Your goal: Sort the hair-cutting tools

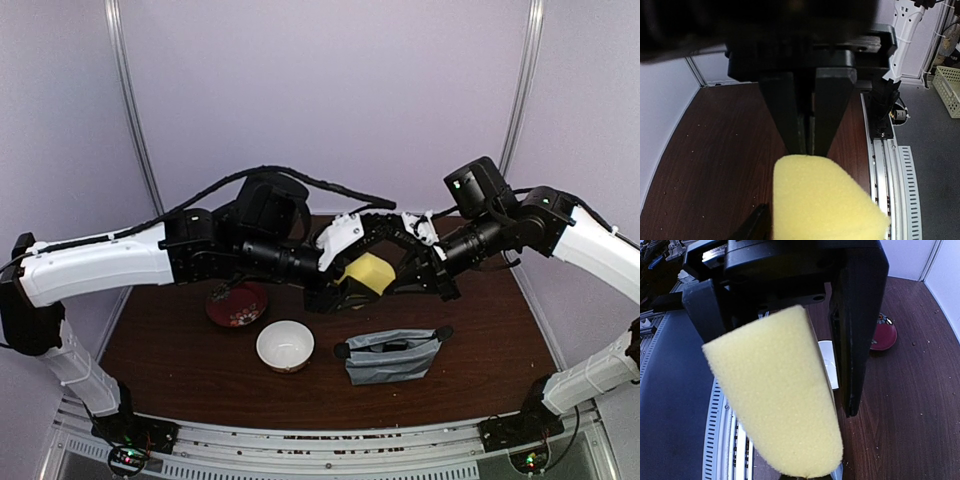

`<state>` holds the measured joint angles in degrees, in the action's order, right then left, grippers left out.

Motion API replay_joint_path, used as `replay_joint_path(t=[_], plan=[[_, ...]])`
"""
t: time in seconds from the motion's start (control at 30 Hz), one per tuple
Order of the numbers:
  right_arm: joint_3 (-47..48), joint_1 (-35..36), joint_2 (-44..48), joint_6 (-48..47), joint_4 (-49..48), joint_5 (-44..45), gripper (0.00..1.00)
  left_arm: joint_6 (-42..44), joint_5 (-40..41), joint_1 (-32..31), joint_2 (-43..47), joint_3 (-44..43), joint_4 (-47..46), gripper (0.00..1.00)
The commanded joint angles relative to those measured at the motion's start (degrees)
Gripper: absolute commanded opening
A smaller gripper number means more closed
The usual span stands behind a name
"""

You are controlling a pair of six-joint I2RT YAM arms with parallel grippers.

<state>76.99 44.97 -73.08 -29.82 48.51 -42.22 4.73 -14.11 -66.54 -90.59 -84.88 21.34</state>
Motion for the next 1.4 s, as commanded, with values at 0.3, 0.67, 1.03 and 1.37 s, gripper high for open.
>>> replay_joint_path(t=[0.3,0.67,1.03,1.37], plan=[[0.53,-0.3,0.56,0.52,-0.44,-1.11,0.02,-1.37,-0.14,1.33,-2.69,-3.48,1.81,0.33],[-3.87,-2.38,2.48,1.57,-3.34,2.39,0.32,-2.34,-0.04,2.54,-0.45,-1.26,0.28,0.0],[-18.45,-5.04,-0.83,-10.22,-9.57,28.34,0.48,-5.23,4.77,2.65,5.73,8.6,-10.86,0.0],[-23.83,-0.5,-4.16,-11.65,-14.82,34.45,0.55,-5.63,7.93,2.65,7.48,10.88,-12.64,0.0]])
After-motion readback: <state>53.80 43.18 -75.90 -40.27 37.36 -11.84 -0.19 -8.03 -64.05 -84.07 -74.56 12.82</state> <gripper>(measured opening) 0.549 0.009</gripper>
